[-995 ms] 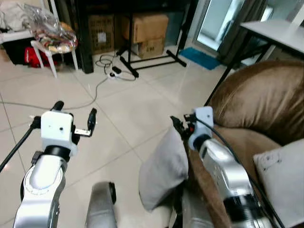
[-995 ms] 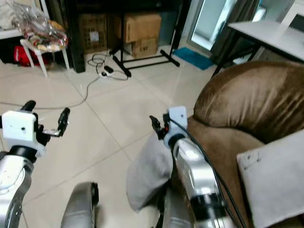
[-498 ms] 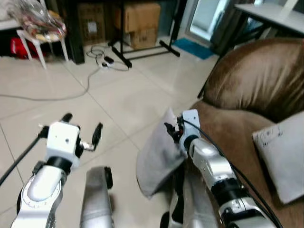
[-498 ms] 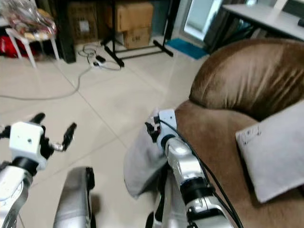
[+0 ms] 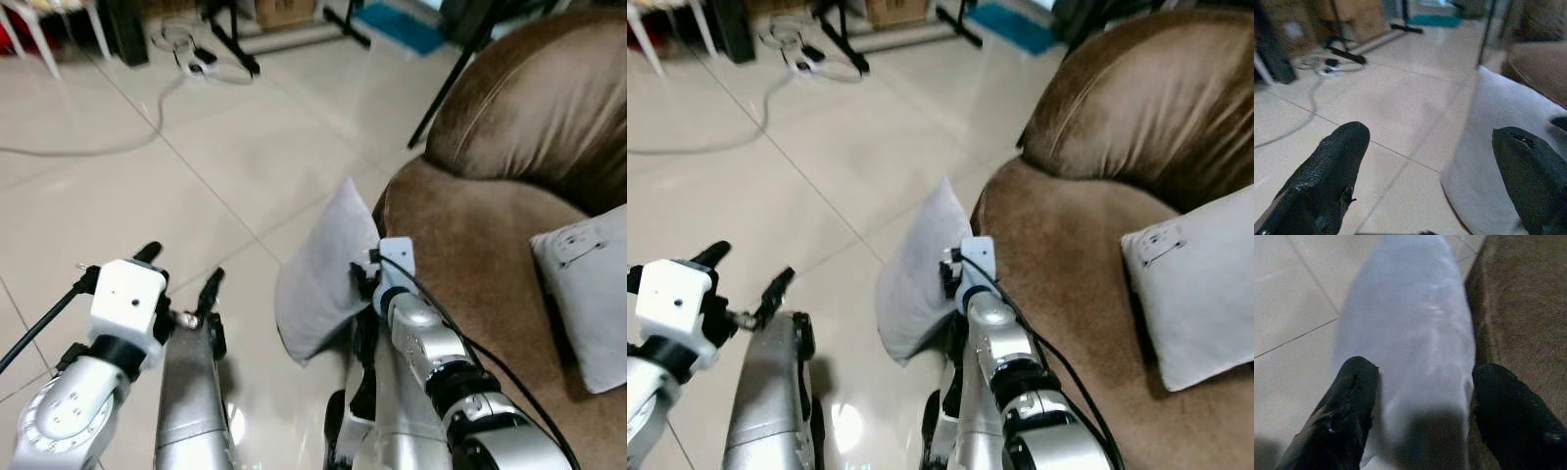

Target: Move the pillow to the sofa from floor

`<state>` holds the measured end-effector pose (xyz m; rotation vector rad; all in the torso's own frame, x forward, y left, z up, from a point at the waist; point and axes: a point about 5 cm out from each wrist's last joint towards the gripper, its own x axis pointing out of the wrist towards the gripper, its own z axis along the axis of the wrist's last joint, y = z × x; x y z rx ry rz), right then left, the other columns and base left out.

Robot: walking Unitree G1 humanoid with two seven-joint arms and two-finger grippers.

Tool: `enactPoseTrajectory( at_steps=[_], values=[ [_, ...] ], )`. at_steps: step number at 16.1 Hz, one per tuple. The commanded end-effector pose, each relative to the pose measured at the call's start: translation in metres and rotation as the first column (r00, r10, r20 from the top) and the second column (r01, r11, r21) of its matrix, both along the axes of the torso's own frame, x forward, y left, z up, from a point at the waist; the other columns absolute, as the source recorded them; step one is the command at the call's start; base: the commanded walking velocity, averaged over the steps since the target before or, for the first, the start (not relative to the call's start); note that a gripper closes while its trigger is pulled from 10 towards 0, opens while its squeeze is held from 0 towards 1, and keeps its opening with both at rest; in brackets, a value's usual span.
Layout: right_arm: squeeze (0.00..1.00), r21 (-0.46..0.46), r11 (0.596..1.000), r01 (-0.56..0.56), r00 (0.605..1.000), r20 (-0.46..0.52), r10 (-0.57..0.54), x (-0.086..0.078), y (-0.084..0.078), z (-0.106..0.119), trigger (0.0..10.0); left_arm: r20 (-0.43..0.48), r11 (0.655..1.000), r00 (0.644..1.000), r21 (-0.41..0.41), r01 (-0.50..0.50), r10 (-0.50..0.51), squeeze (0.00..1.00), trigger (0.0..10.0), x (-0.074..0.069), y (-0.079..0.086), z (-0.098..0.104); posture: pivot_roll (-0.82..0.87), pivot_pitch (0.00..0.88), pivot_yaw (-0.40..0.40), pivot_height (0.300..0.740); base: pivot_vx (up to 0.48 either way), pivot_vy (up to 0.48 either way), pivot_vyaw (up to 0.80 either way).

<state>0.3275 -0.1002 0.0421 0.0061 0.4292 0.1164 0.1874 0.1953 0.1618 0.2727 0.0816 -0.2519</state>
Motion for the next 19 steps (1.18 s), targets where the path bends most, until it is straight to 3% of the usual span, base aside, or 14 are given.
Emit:
enactPoseTrajectory(
  at_steps=[1, 3, 4, 5, 6, 9, 10, 12, 13, 19],
  values=[
    [1.00, -0.022, 0.999, 0.050, 0.998, 0.027, -0.049, 0.005, -0.010, 0.004, 10.0, -0.022, 1.000, 0.999, -0.006, 0.028, -0.029, 0.18, 10.0, -0.009, -0.001, 0.003, 0.14, 0.278, -0.156, 0.475, 0.000, 0.000, 0.00],
    [1.00, -0.033, 0.997, 0.073, 0.997, 0.028, -0.072, 0.009, -0.012, 0.006, 10.0, -0.040, 1.000, 0.999, 0.000, 0.018, -0.018, 0.18, 10.0, -0.015, 0.003, 0.005, 0.15, 0.282, -0.154, 0.475, 0.000, 0.000, 0.00],
    [0.88, -0.051, 0.997, 0.066, 0.997, -0.027, -0.067, 0.008, -0.012, -0.001, 10.0, -0.070, 0.999, 0.997, 0.006, 0.034, -0.033, 0.18, 10.0, -0.021, 0.003, 0.003, 0.15, 0.281, -0.149, 0.475, 0.000, 0.000, 0.00],
    [0.88, -0.055, 0.997, 0.059, 0.997, -0.044, -0.061, 0.007, -0.012, -0.003, 10.0, -0.077, 0.999, 0.996, 0.006, 0.039, -0.039, 0.18, 10.0, -0.022, 0.002, 0.003, 0.15, 0.281, -0.148, 0.475, 0.000, 0.000, 0.00],
    [0.00, -0.065, 0.997, 0.046, 0.994, -0.095, -0.052, 0.003, -0.010, -0.010, 10.0, -0.096, 0.998, 0.993, -0.001, 0.062, -0.061, 0.18, 10.0, -0.024, 0.000, 0.002, 0.15, 0.281, -0.146, 0.475, 0.000, 0.000, 0.00],
    [0.00, -0.050, 0.997, 0.054, 0.985, -0.160, -0.061, -0.003, -0.009, -0.020, 10.0, -0.184, 0.987, 0.969, -0.045, 0.156, -0.162, 0.18, 10.0, -0.032, -0.009, -0.004, 0.15, 0.282, -0.146, 0.475, 0.000, 0.000, 0.00],
    [0.00, -0.032, 0.998, 0.063, 0.982, -0.178, -0.067, -0.004, -0.008, -0.022, 9.2, -0.207, 0.983, 0.961, -0.050, 0.178, -0.185, 0.17, 10.0, -0.036, -0.010, -0.006, 0.15, 0.281, -0.144, 0.475, 0.000, 0.000, 0.00],
    [0.00, 0.070, 0.994, 0.083, 0.979, -0.193, -0.068, -0.003, -0.001, -0.020, 1.4, -0.204, 0.981, 0.961, -0.076, 0.176, -0.188, 0.17, 10.0, -0.035, -0.010, -0.003, 0.16, 0.280, -0.140, 0.475, 0.000, 0.000, 0.00],
    [0.00, 0.092, 0.993, 0.079, 0.980, -0.191, -0.060, -0.002, 0.002, -0.018, 0.0, -0.203, 0.981, 0.961, -0.076, 0.176, -0.188, 0.18, 10.0, -0.034, -0.010, -0.002, 0.16, 0.278, -0.140, 0.475, 0.000, 0.000, 0.00],
    [0.00, 0.113, 0.993, -0.042, 0.977, -0.205, 0.065, -0.002, 0.017, -0.016, 0.0, -0.240, 0.976, 0.946, -0.072, 0.207, -0.219, 0.17, 10.0, -0.035, -0.007, -0.004, 0.16, 0.259, -0.136, 0.475, 0.000, 0.000, 0.00]
  ],
)
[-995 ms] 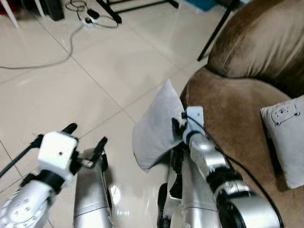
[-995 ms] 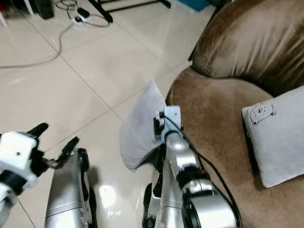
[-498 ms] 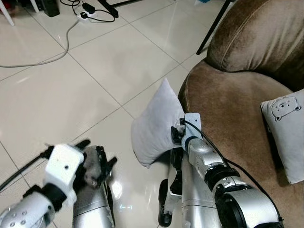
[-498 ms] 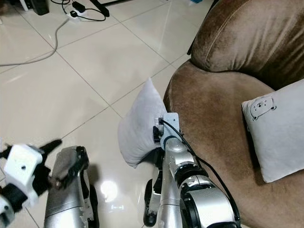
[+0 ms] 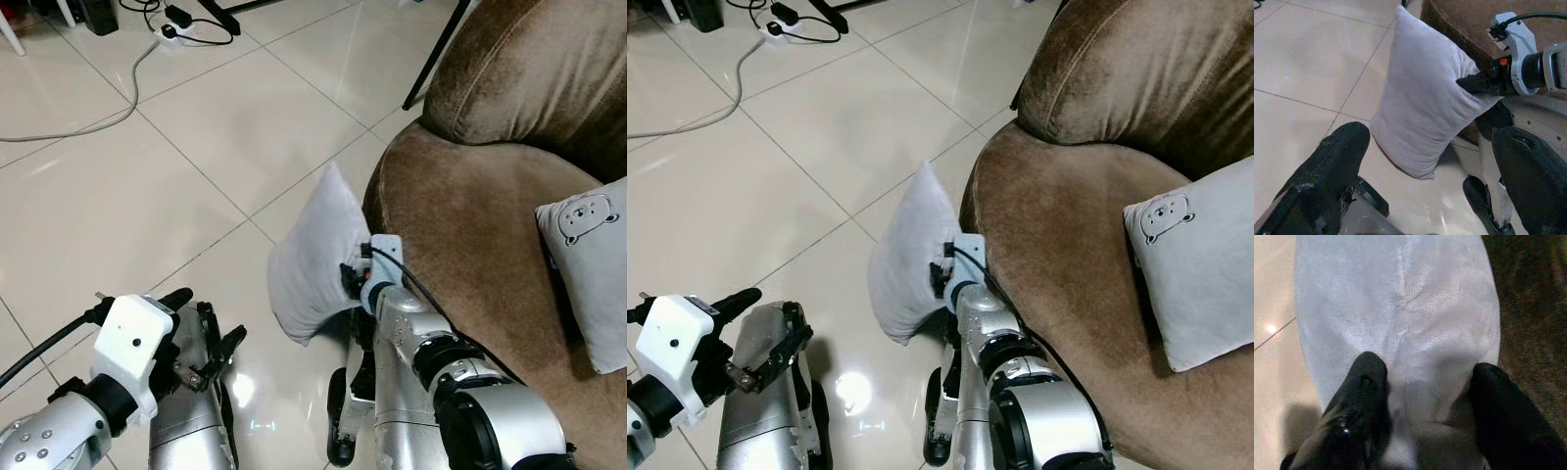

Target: Move the pillow to the sofa from floor

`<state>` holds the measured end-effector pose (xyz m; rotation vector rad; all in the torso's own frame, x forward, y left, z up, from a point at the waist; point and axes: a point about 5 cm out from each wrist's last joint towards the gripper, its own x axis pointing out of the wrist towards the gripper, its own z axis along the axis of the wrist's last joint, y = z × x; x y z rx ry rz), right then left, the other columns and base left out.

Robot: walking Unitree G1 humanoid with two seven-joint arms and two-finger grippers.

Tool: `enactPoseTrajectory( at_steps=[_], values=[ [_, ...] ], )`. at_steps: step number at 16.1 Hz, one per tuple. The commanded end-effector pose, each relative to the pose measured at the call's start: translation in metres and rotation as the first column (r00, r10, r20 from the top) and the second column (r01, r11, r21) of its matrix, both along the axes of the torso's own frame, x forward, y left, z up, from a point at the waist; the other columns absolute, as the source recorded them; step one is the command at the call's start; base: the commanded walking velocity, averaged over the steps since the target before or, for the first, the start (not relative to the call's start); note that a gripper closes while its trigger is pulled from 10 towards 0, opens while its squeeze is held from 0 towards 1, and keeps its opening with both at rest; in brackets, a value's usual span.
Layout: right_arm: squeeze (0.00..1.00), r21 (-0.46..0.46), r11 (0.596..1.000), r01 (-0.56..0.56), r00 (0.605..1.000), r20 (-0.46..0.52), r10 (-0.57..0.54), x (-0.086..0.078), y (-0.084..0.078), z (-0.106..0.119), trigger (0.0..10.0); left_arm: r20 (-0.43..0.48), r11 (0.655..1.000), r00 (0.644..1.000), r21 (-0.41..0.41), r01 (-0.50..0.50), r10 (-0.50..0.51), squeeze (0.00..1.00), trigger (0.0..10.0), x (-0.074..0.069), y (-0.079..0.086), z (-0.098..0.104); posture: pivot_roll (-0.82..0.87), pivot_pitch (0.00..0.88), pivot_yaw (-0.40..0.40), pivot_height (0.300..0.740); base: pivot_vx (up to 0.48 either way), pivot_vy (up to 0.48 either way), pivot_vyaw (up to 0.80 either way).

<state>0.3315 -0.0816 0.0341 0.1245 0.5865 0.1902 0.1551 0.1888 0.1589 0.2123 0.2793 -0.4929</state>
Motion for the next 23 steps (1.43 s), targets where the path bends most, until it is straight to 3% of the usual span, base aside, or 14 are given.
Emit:
enactPoseTrajectory(
  at_steps=[1, 18, 23],
  values=[
    [0.00, -0.024, 1.000, -0.021, 0.999, -0.046, 0.020, -0.006, -0.002, -0.009, 0.0, -0.022, 1.000, 1.000, -0.008, 0.012, -0.013, 0.18, 10.0, -0.003, 0.000, -0.001, 0.16, 0.254, -0.136, 0.475, 0.000, 0.000, 0.00],
    [0.00, -0.027, 0.994, -0.101, 0.994, -0.052, 0.100, -0.011, 0.009, -0.012, 0.0, -0.012, 1.000, 1.000, -0.016, 0.024, -0.024, 0.18, 10.0, 0.010, -0.004, -0.006, 0.19, 0.173, -0.129, 0.475, 0.000, 0.000, 0.00],
    [0.00, 0.089, 0.981, -0.171, 0.984, -0.037, 0.175, -0.010, 0.022, -0.006, 0.0, 0.015, 0.999, 1.000, -0.028, -0.017, 0.018, 0.18, 10.0, 0.017, -0.005, -0.013, 0.20, 0.092, -0.137, 0.475, 0.000, 0.000, 0.00]
  ],
)
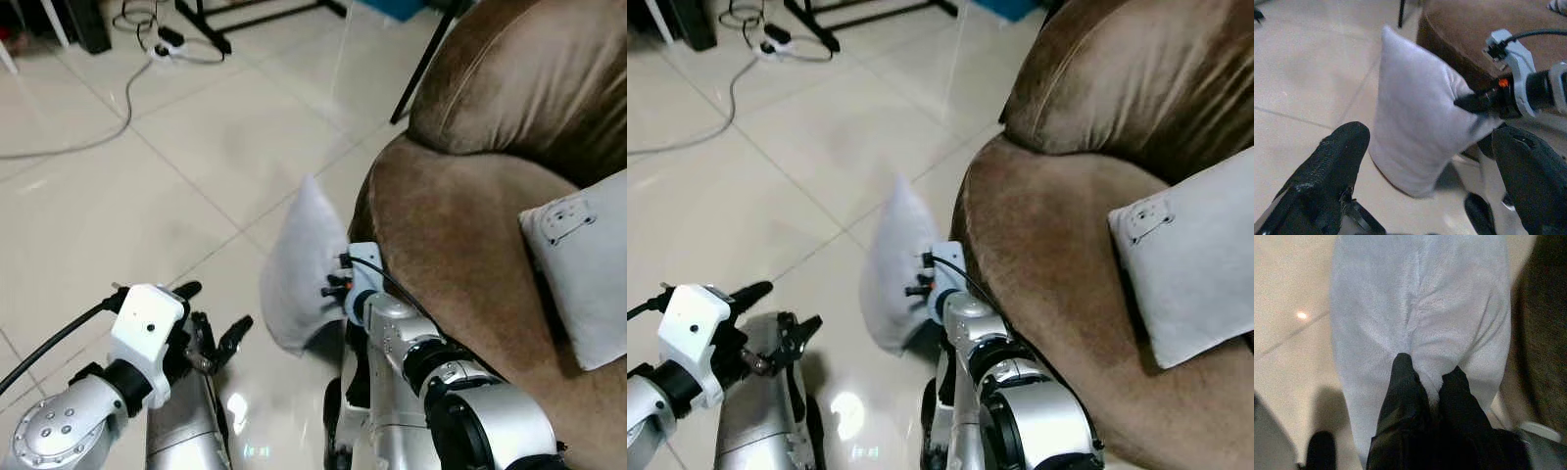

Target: Move the pillow to the sofa from floor

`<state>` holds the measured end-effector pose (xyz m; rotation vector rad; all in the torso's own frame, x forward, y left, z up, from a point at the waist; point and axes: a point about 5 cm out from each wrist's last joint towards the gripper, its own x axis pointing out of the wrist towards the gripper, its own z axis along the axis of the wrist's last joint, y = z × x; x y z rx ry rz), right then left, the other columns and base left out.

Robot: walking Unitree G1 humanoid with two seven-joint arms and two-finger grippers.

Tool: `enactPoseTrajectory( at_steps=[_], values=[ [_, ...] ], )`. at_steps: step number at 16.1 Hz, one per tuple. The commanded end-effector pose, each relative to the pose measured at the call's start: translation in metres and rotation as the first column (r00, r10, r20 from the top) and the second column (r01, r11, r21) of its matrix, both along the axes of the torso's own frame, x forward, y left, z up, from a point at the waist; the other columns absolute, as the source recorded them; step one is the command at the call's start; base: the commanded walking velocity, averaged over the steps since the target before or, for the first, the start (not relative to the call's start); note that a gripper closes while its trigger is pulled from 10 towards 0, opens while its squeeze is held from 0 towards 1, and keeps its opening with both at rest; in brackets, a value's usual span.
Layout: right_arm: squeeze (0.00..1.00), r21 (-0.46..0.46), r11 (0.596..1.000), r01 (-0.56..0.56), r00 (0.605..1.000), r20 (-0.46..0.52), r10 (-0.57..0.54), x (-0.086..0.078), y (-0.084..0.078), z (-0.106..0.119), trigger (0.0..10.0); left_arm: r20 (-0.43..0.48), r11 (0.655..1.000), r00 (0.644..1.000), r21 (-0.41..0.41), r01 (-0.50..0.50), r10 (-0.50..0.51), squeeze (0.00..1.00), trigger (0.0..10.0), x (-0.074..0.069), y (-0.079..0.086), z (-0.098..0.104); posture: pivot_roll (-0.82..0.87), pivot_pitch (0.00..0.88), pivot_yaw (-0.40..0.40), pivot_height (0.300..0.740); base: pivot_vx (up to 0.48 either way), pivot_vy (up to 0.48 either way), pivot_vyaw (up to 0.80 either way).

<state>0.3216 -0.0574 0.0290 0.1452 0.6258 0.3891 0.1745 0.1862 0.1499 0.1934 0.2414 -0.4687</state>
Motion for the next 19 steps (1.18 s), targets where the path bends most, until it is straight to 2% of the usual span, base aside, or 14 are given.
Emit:
enactPoseTrajectory(
  at_steps=[1, 2, 3, 4, 5, 6, 10, 11, 12, 13, 14, 16, 19],
  values=[
    [0.00, 0.037, 0.999, -0.021, 1.000, 0.007, 0.021, 0.003, 0.002, 0.005, 0.0, -0.010, 1.000, 1.000, 0.001, -0.011, 0.011, 0.18, 10.0, 0.000, -0.001, -0.006, 0.20, 0.058, -0.141, 0.475, 0.000, 0.000, 0.00],
    [0.00, 0.060, 0.998, -0.028, 1.000, 0.017, 0.027, 0.005, 0.003, 0.009, 0.0, 0.002, 0.999, 0.999, 0.007, -0.042, 0.042, 0.18, 10.0, 0.002, 0.000, -0.007, 0.20, 0.037, -0.140, 0.475, 0.000, 0.000, 0.00],
    [0.00, 0.143, 0.990, -0.017, 0.999, 0.050, 0.010, 0.014, 0.002, 0.022, 0.0, 0.034, 0.995, 0.994, 0.002, -0.103, 0.103, 0.18, 10.0, 0.008, 0.001, -0.009, 0.18, 0.000, -0.136, 0.475, 0.000, 0.000, 0.00],
    [0.00, 0.177, 0.984, -0.012, 0.998, 0.065, 0.000, 0.016, 0.001, 0.028, 0.0, 0.045, 0.993, 0.992, -0.001, -0.116, 0.116, 0.18, 10.0, 0.010, 0.000, -0.010, 0.18, 0.000, -0.137, 0.475, 0.000, 0.000, 0.00],
    [0.00, 0.269, 0.963, 0.008, 0.993, 0.111, -0.040, 0.020, -0.006, 0.044, 0.0, 0.075, 0.989, 0.986, -0.013, -0.146, 0.147, 0.17, 10.0, 0.016, -0.002, -0.009, 0.17, 0.000, -0.143, 0.475, 0.000, 0.000, 0.00],
    [0.00, 0.311, 0.950, 0.032, 0.986, 0.145, -0.080, 0.019, -0.015, 0.056, 0.0, 0.098, 0.986, 0.981, -0.016, -0.167, 0.168, 0.17, 10.0, 0.020, -0.001, -0.008, 0.17, 0.000, -0.147, 0.475, 0.000, 0.000, 0.00],
    [0.00, 0.387, 0.919, 0.079, 0.943, 0.269, -0.195, 0.011, -0.039, 0.091, 0.0, 0.181, 0.970, 0.954, -0.010, -0.243, 0.241, 0.16, 10.0, 0.031, 0.003, -0.002, 0.15, 0.000, -0.158, 0.475, 0.000, 0.000, 0.00],
    [0.00, 0.444, 0.888, 0.118, 0.914, 0.301, -0.272, 0.004, -0.051, 0.102, 10.0, 0.229, 0.947, 0.921, -0.010, -0.322, 0.316, 0.15, 10.0, 0.040, 0.007, -0.002, 0.14, 0.000, -0.155, 0.475, 0.000, 0.000, 0.00],
    [0.00, 0.437, 0.893, 0.106, 0.903, 0.334, -0.270, -0.001, -0.053, 0.107, 10.0, 0.244, 0.939, 0.910, -0.004, -0.343, 0.334, 0.15, 10.0, 0.042, 0.008, -0.001, 0.14, 0.000, -0.150, 0.475, 0.000, 0.000, 0.00],
    [0.00, 0.298, 0.951, 0.080, 0.858, 0.464, -0.218, -0.013, -0.058, 0.115, 10.0, 0.293, 0.935, 0.895, 0.004, -0.354, 0.337, 0.14, 10.0, 0.046, 0.006, 0.007, 0.14, 0.000, -0.146, 0.475, 0.000, 0.000, 0.00],
    [0.00, 0.267, 0.960, 0.084, 0.842, 0.496, -0.212, -0.020, -0.058, 0.120, 10.0, 0.319, 0.938, 0.893, 0.028, -0.344, 0.318, 0.14, 10.0, 0.047, 0.004, 0.009, 0.14, 0.000, -0.149, 0.475, 0.000, 0.000, 0.00],
    [0.00, 0.310, 0.946, 0.092, 0.824, 0.509, -0.247, -0.026, -0.055, 0.129, 10.0, 0.344, 0.935, 0.884, 0.043, -0.352, 0.317, 0.13, 10.0, 0.049, 0.004, 0.009, 0.14, 0.000, -0.144, 0.485, 0.000, 0.000, 0.00],
    [0.00, 0.327, 0.940, 0.100, 0.811, 0.520, -0.268, -0.028, -0.051, 0.141, 10.0, 0.381, 0.931, 0.862, 0.009, -0.364, 0.334, 0.14, 10.0, 0.056, 0.001, 0.015, 0.14, 0.000, -0.128, 0.520, 0.000, 0.000, 0.00]
  ],
)
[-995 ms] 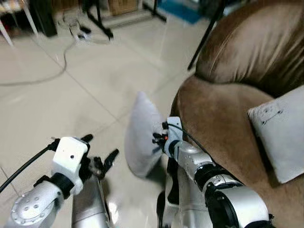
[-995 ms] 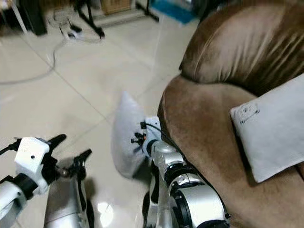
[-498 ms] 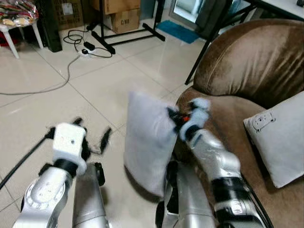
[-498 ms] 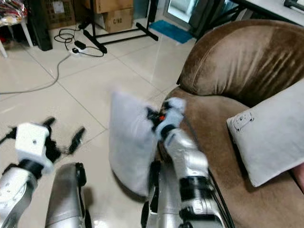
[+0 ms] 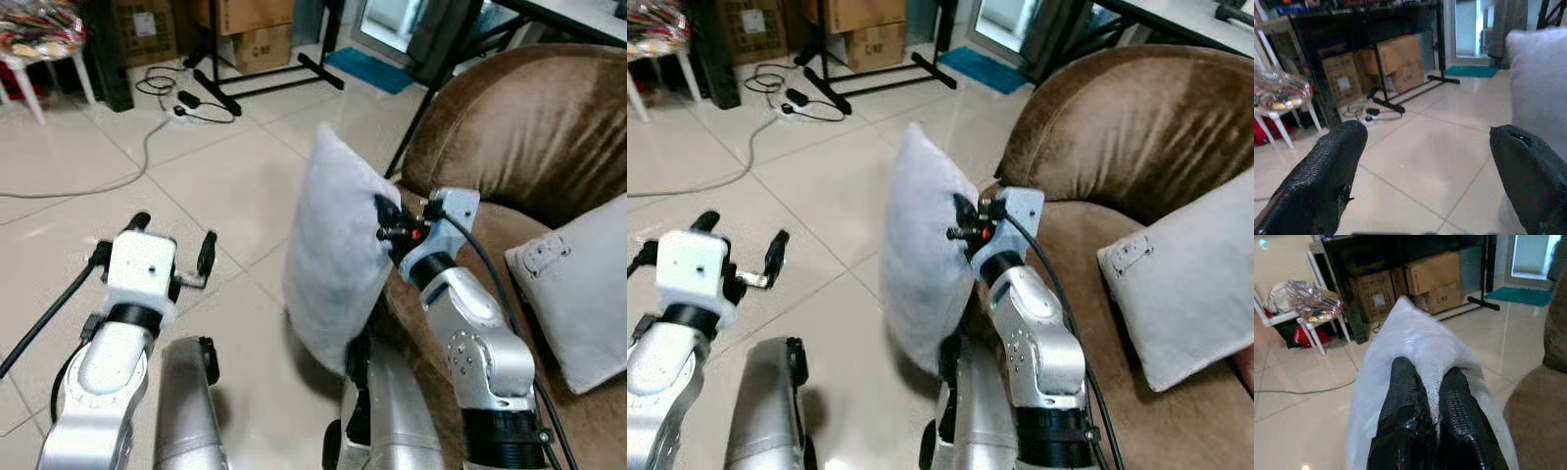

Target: Move the pillow to the sofa from floor

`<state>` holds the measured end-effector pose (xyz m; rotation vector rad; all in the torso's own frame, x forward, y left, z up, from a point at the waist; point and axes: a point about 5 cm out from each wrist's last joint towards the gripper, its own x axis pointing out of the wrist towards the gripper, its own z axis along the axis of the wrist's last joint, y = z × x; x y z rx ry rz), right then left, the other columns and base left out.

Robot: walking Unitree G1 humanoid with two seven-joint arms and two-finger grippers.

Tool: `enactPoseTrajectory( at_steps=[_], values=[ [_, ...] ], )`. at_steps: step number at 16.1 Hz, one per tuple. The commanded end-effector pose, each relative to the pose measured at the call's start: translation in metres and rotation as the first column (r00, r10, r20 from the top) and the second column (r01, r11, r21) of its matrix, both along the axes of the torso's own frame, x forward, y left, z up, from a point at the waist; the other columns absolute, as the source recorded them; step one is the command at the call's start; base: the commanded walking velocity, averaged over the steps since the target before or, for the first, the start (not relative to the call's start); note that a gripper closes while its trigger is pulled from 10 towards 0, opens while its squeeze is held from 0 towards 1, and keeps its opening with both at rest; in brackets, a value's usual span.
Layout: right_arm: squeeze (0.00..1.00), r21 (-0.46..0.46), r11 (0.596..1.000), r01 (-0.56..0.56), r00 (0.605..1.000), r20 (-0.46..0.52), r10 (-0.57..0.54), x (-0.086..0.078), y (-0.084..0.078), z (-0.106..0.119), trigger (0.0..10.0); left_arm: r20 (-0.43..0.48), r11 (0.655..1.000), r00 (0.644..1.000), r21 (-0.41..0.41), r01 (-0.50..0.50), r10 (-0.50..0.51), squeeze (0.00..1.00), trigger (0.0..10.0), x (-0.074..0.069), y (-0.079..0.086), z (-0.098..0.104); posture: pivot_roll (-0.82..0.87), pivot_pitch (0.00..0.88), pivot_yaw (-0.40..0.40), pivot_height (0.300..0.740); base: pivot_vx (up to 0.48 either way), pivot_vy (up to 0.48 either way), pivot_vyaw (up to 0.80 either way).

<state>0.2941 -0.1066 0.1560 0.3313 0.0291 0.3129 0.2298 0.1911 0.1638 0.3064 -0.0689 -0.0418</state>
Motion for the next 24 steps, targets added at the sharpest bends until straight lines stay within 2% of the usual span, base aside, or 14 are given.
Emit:
enactPoseTrajectory(
  at_steps=[1, 3, 4, 5, 8, 10, 14, 17, 19, 20, 23, 24],
  values=[
    [0.00, 0.033, 0.999, 0.016, 0.997, 0.073, -0.018, 0.001, -0.002, 0.021, 10.0, 0.016, 1.000, 1.000, 0.005, 0.016, -0.016, 0.14, 10.0, 0.002, -0.004, 0.003, 0.14, 0.000, -0.113, 0.530, 0.000, 0.000, 0.00],
    [0.00, 0.041, 0.999, 0.018, 0.993, 0.116, -0.023, 0.002, -0.002, 0.038, 10.0, 0.017, 1.000, 0.999, 0.012, 0.028, -0.029, 0.14, 10.0, 0.003, -0.003, 0.004, 0.13, 0.000, -0.098, 0.545, 0.000, 0.000, 0.00],
    [0.00, 0.060, 0.997, 0.045, 0.982, 0.183, -0.055, 0.008, -0.006, 0.063, 10.0, 0.019, 0.999, 0.999, 0.019, 0.049, -0.049, 0.14, 10.0, 0.006, -0.003, 0.004, 0.13, 0.000, -0.090, 0.560, 0.000, 0.000, 0.00],
    [0.00, 0.080, 0.994, 0.068, 0.972, 0.218, -0.084, 0.010, -0.011, 0.077, 10.0, 0.024, 0.998, 0.998, 0.020, 0.055, -0.056, 0.14, 10.0, 0.009, -0.004, 0.005, 0.13, 0.000, -0.076, 0.570, 0.000, 0.000, 0.00],
    [0.00, 0.127, 0.982, 0.143, 0.946, 0.273, -0.173, 0.016, -0.028, 0.104, 10.0, 0.038, 0.997, 0.997, 0.015, 0.072, -0.072, 0.14, 10.0, 0.013, -0.008, 0.008, 0.13, 0.000, -0.069, 0.600, 0.000, 0.000, 0.00],
    [0.00, 0.137, 0.966, 0.220, 0.911, 0.326, -0.254, 0.017, -0.046, 0.125, 10.0, 0.044, 0.997, 0.996, 0.016, 0.072, -0.072, 0.14, 10.0, 0.015, -0.006, 0.010, 0.12, 0.000, -0.072, 0.620, 0.000, 0.000, 0.00],
    [0.00, 0.134, 0.930, 0.341, 0.854, 0.370, -0.367, 0.022, -0.078, 0.148, 10.0, 0.049, 0.997, 0.996, 0.029, 0.074, -0.075, 0.14, 10.0, 0.016, -0.008, 0.010, 0.13, 0.000, -0.096, 0.655, 0.000, 0.000, 0.00],
    [0.00, 0.073, 0.918, 0.391, 0.857, 0.334, -0.391, 0.028, -0.080, 0.137, 10.0, 0.046, 0.997, 0.997, 0.024, 0.068, -0.069, 0.14, 10.0, 0.014, -0.009, 0.009, 0.14, 0.000, -0.114, 0.685, 0.000, 0.000, 0.00],
    [0.00, -0.009, 0.893, 0.450, 0.853, 0.301, -0.427, 0.031, -0.083, 0.121, 10.0, 0.046, 0.998, 0.997, 0.021, 0.057, -0.058, 0.14, 10.0, 0.014, -0.008, 0.008, 0.14, 0.000, -0.122, 0.700, 0.000, 0.000, 0.00],
    [0.00, -0.072, 0.879, 0.471, 0.858, 0.269, -0.437, 0.034, -0.083, 0.106, 10.0, 0.046, 0.998, 0.997, 0.018, 0.053, -0.054, 0.14, 10.0, 0.014, -0.008, 0.008, 0.14, 0.000, -0.123, 0.715, 0.000, 0.000, 0.00],
    [0.00, -0.095, 0.890, 0.446, 0.882, 0.214, -0.420, 0.033, -0.074, 0.087, 10.0, 0.050, 0.999, 0.998, 0.011, 0.044, -0.045, 0.14, 10.0, 0.014, -0.008, 0.008, 0.13, 0.000, -0.124, 0.740, 0.000, 0.000, 0.00],
    [0.00, -0.100, 0.908, 0.406, 0.905, 0.183, -0.384, 0.031, -0.064, 0.075, 10.0, 0.063, 0.999, 0.997, -0.013, 0.036, -0.036, 0.14, 10.0, 0.015, -0.008, 0.009, 0.13, 0.000, -0.125, 0.740, 0.000, 0.000, 0.00]
  ],
)
